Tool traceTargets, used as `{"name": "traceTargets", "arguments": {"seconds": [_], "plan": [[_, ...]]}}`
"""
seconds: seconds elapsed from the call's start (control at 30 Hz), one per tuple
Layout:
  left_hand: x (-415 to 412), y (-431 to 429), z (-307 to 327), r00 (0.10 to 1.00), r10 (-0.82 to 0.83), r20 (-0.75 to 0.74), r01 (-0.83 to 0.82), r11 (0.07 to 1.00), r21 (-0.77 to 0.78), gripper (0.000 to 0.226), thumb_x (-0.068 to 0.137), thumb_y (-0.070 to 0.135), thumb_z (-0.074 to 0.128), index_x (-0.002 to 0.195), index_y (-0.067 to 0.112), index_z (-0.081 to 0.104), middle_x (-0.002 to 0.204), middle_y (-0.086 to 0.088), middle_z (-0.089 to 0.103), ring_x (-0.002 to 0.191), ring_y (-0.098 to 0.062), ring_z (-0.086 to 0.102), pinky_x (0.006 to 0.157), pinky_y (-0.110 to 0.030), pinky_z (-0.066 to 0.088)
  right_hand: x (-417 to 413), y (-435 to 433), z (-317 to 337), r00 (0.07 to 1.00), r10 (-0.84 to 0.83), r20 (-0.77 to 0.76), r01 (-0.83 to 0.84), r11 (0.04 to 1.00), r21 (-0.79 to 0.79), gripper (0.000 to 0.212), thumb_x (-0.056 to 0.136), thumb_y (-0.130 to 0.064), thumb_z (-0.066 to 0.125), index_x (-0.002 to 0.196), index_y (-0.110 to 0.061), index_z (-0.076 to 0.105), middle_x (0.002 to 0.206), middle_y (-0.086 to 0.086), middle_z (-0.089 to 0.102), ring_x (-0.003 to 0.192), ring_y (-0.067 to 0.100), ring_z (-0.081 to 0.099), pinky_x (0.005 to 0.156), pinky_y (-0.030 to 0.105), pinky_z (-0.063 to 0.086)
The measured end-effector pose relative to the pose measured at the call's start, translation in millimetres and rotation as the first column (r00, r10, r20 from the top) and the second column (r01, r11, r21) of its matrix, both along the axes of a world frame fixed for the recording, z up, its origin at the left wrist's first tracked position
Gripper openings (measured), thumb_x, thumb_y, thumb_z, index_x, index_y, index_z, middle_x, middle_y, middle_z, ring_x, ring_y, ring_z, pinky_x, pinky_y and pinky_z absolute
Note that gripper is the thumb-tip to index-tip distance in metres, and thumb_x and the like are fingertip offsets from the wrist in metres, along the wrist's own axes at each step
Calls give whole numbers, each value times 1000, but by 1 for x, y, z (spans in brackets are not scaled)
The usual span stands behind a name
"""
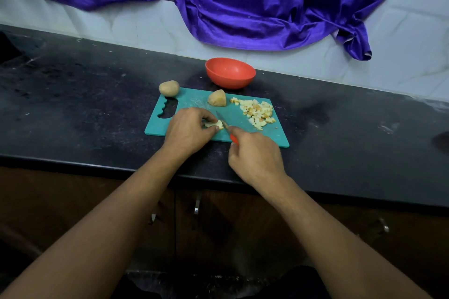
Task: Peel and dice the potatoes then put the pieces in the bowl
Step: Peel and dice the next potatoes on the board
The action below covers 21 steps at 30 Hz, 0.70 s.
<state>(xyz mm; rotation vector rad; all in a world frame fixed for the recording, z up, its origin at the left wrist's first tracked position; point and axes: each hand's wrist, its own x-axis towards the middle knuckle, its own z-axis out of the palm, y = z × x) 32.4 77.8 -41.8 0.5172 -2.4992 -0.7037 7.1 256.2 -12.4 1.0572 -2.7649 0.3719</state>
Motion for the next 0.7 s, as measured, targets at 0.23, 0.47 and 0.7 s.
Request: {"name": "traceTargets", "arguments": {"seconds": [0.23,0.47,0.7], "plan": [[2,0,1,1000,3,12,-3,999,-35,23,89,35,74,111,29,78,107,12,76,98,-7,66,83,-25,47,3,-9,0,1000,12,0,-12,999,51,52,104,-33,47,155,-28,42,106,3,66,94,21,61,76,39,51],[0,2,1,1000,12,-1,-12,1000,-28,24,89,34,74,112,29,77,105,11,76,97,-7,67,87,-28,52,-9,-4,3,999,-31,44,33,999,-25,49,102,-32,50,151,-34,47,104,-2,67,89,17,61,77,40,57],[-3,1,0,1000,15,-18,-14,996,89,33,85,37,79,116,30,68,103,15,72,95,-5,66,88,-36,56,-7,-8,8,1000,1,28,1,998,-56,49,102,-34,51,151,-36,48,117,0,68,105,20,62,84,39,54]]}}
